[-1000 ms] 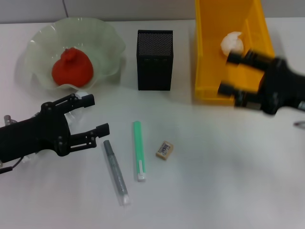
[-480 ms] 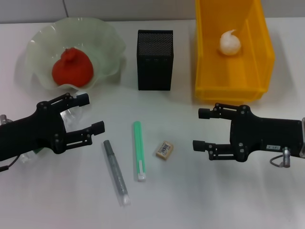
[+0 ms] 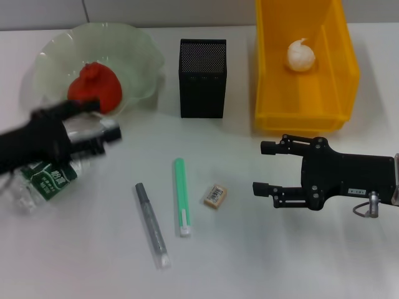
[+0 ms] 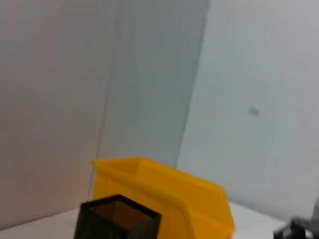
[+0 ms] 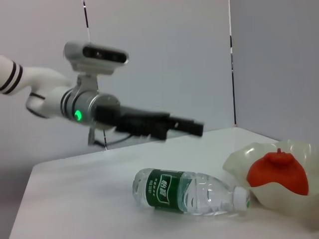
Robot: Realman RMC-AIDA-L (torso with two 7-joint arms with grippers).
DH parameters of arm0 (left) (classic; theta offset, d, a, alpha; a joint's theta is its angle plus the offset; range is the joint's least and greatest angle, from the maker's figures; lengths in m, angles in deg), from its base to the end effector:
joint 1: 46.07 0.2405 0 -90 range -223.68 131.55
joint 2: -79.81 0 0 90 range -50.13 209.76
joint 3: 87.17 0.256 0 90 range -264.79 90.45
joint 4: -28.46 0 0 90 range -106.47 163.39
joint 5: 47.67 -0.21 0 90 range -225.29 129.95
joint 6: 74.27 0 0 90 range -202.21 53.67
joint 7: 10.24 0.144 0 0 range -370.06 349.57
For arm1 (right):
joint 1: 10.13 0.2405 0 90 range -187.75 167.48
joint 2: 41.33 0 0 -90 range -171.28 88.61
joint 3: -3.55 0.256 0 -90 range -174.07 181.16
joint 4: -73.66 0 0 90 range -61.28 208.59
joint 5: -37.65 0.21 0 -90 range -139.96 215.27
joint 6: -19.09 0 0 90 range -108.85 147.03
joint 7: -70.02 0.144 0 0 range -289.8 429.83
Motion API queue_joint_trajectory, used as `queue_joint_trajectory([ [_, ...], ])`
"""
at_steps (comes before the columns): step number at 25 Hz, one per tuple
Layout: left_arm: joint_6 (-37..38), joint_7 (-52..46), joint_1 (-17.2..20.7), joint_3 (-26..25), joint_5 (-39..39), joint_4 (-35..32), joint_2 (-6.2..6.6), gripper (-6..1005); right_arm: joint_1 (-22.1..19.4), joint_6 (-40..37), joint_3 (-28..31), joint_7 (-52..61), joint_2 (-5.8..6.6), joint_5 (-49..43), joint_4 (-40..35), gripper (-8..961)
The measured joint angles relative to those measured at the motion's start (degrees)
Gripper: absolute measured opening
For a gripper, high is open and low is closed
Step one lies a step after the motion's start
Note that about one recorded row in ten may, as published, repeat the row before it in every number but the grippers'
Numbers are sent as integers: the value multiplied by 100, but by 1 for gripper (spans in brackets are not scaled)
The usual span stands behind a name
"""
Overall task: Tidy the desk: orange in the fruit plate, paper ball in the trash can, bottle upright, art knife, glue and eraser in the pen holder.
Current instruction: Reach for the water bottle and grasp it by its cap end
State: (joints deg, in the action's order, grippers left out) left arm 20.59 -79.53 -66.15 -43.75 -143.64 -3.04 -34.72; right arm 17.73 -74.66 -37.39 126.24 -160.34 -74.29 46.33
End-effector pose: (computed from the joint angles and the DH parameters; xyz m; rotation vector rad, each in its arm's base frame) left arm -0.3000 0.2863 0.0316 -2.5307 -0.5922 -0.9608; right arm 0.2710 0.2901 -0.0291 -2.7982 0.2882 0.8163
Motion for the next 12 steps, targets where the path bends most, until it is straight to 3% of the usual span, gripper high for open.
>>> queue_joint_trajectory([
  [1,31,-680,-107,-40,-42,-292,112,854,1,2,-1,-1,1,-3,0,784],
  [4,45,-1323,-185,-12,-203,-653,212,854,6,1,-1,-2,1,-9,-12,784],
  [6,26,-2264,-296,-44,-757,-1281,286,854,5,-4,-2,-3,1,-11,-24,784],
  [9,2,-2634,-338,-64,-977,-1518,308,855,5,-7,-2,-4,1,-12,-29,785],
  [10,-62,-3324,-446,-79,-1447,-1934,370,855,5,-8,-2,-5,1,-12,-34,785],
  [12,-104,-3785,-539,-83,-1760,-2173,411,855,3,-10,-2,-6,1,-12,-40,785],
])
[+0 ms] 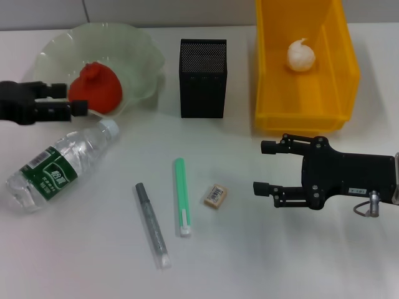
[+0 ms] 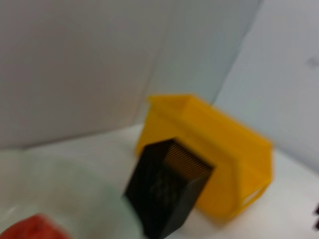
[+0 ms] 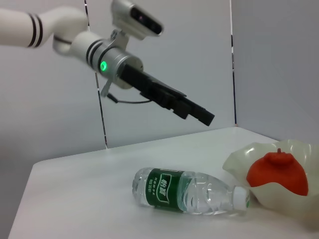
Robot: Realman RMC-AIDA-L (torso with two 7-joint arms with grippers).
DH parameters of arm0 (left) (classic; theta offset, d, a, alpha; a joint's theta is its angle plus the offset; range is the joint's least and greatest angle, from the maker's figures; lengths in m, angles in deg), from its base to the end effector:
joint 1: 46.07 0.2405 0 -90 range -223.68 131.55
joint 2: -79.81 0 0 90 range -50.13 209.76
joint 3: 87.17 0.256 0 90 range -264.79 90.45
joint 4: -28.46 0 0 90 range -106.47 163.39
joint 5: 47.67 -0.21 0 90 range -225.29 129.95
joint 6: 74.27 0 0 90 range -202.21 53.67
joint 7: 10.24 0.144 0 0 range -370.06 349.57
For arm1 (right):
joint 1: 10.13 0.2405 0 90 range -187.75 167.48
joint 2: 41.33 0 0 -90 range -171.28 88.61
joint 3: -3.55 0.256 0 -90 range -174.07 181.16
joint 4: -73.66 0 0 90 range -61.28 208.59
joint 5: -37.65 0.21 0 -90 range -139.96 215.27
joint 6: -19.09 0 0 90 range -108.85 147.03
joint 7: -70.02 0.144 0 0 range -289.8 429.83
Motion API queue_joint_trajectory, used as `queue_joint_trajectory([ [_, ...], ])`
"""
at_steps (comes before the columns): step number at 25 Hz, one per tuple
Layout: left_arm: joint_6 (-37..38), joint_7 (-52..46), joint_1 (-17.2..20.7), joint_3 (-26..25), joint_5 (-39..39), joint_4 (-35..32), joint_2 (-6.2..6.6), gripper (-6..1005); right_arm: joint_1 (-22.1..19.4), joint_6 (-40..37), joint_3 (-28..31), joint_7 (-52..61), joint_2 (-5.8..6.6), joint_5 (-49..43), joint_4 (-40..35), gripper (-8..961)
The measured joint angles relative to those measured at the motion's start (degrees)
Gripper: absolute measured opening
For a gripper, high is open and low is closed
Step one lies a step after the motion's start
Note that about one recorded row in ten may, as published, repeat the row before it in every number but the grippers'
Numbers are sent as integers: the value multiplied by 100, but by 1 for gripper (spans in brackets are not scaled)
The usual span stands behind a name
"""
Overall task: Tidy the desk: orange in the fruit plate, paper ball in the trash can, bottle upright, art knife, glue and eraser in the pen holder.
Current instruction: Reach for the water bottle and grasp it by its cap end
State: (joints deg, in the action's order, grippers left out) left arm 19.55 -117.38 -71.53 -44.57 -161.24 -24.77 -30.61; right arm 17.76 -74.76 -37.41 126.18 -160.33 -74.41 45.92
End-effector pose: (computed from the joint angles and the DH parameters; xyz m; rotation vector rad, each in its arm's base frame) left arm -0.2799 0.3352 0.0967 -2.5924 -0.9778 -0.5347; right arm 0.2707 0.2908 -0.0280 -2.7999 0.2768 0.8110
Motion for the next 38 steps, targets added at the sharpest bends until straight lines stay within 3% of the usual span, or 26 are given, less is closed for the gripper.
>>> queue_joint_trajectory([
  [7,13,-1208,-375,22,-1295,-748,30,855,-4,-3,0,-1,15,0,-15,785],
  [8,67,-1553,-599,61,-1957,-932,-26,855,-4,-3,0,-1,16,0,-17,785],
  [11,119,-1767,-965,67,-2687,-956,-135,855,1,3,0,-1,17,0,-22,785],
  [20,38,-1861,-1658,73,-4095,-699,-458,855,-1,7,0,-1,18,0,-22,784],
  [24,-130,-1855,-1730,119,-4467,-610,-564,855,-14,8,0,-1,17,0,-22,784],
  [31,-430,-1866,-1766,418,-4541,-213,-588,854,-31,8,1,-1,17,0,-22,785],
  [38,-465,-1785,-1866,493,-4534,-115,-712,852,-31,4,1,-1,17,1,-21,785],
])
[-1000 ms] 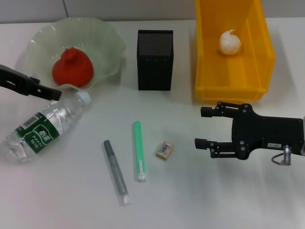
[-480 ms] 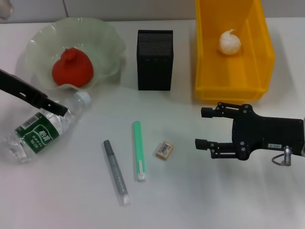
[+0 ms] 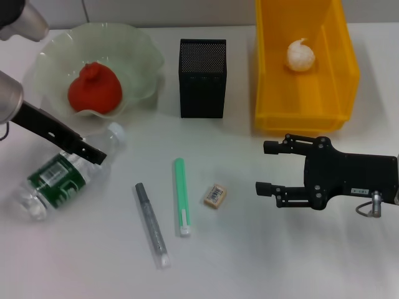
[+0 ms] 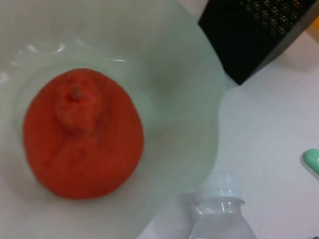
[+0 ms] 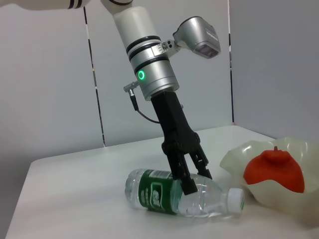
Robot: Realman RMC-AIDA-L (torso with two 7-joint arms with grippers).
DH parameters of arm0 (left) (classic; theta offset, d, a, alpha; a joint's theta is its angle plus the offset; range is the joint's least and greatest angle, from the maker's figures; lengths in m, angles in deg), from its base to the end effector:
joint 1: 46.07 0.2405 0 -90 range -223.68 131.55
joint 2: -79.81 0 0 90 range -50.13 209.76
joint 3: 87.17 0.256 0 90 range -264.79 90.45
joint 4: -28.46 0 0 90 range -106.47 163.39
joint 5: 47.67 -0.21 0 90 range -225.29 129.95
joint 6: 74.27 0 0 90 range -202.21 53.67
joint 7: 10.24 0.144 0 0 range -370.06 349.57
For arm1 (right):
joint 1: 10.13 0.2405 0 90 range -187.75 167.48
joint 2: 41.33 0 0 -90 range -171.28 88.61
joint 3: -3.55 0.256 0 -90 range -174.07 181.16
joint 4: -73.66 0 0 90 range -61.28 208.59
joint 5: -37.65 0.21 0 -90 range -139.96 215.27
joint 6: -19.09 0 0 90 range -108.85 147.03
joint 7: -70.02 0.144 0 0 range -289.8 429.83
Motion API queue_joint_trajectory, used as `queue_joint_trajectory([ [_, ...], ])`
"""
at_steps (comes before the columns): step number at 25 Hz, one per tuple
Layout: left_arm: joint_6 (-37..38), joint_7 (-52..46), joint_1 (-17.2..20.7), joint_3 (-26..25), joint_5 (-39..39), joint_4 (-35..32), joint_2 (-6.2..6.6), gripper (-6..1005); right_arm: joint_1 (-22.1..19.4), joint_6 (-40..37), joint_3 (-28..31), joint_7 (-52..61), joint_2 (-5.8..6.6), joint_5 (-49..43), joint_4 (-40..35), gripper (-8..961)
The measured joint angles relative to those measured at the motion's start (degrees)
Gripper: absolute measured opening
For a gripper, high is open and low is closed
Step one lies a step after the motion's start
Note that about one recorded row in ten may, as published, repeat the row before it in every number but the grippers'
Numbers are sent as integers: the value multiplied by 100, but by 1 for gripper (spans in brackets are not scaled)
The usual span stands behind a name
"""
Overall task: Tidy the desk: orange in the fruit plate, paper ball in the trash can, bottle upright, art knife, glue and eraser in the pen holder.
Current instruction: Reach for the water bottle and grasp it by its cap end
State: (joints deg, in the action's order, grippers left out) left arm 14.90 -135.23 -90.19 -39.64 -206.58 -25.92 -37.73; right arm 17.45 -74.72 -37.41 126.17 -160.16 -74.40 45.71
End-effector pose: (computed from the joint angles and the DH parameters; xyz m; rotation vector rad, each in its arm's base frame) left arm -0.2468 0.3848 0.0370 -2.5858 -1.0750 0.4282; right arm 0.2729 0.2903 -0.0264 -2.7962 0.2788 0.8029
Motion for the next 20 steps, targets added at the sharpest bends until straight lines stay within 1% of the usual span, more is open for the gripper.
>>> queue_joint_trajectory([
  [1,-16,3,-8,103,17,0,-33,851,-2,-3,0,0,0,0,0,785],
  [6,-96,3,-29,272,29,35,-73,848,-11,-22,0,0,0,0,0,784],
  [7,-153,1,-115,318,41,183,-86,848,-13,-28,0,0,0,0,0,784],
  [11,-243,67,-220,325,71,367,-102,845,-28,-43,0,0,8,0,0,784],
  [14,-289,112,-227,358,197,377,-106,844,-29,-45,0,0,13,0,0,784],
  [20,-363,139,-228,622,469,377,-102,840,-29,-48,0,0,25,-9,0,785],
])
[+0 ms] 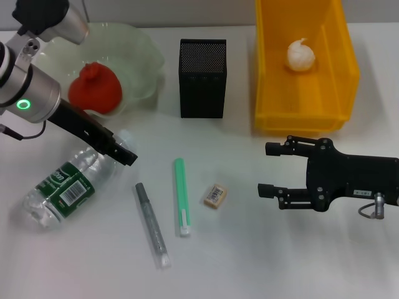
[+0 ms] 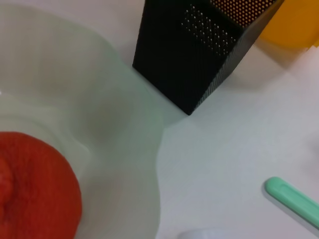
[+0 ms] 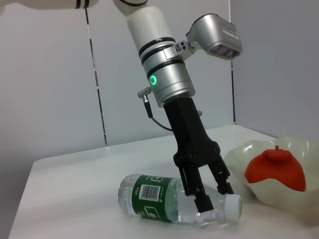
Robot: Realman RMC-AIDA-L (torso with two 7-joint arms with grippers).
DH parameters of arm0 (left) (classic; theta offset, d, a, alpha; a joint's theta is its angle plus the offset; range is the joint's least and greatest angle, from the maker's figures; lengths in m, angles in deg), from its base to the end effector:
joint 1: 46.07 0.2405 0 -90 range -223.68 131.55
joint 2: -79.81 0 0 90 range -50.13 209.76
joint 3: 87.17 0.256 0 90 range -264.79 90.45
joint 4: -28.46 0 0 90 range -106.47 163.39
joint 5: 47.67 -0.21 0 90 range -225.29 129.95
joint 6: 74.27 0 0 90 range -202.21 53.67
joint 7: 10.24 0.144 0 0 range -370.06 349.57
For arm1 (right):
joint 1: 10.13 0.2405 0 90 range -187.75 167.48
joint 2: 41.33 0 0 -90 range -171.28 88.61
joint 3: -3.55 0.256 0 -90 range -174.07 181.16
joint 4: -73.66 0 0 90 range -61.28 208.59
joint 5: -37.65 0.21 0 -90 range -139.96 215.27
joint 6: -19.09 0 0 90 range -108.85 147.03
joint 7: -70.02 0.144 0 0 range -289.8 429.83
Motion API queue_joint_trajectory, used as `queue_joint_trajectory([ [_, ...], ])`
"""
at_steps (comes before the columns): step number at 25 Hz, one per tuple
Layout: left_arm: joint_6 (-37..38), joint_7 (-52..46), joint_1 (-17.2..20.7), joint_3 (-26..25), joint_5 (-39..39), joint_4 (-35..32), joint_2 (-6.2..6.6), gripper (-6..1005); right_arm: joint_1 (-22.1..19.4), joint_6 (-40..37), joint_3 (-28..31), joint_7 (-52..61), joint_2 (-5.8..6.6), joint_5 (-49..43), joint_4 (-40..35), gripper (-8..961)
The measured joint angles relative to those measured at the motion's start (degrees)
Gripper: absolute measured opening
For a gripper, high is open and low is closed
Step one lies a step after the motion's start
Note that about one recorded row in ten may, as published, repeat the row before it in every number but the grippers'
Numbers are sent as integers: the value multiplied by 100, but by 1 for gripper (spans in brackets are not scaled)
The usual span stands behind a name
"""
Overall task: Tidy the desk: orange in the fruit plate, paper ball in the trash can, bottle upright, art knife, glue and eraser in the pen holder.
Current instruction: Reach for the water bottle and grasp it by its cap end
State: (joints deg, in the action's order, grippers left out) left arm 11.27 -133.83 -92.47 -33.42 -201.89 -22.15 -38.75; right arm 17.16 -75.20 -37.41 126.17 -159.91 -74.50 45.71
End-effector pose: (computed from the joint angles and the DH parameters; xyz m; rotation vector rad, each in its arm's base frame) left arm -0.2227 0.3913 0.0052 -2.6975 -0.9451 0.4173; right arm 0.2748 0.2884 -0.0247 -2.7996 0.2812 0.8034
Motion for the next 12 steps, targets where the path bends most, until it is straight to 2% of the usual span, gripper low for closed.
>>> queue_joint_trajectory([
  [12,-466,5,33,433,179,225,-11,833,-15,-1,31,0,10,-9,-3,785],
])
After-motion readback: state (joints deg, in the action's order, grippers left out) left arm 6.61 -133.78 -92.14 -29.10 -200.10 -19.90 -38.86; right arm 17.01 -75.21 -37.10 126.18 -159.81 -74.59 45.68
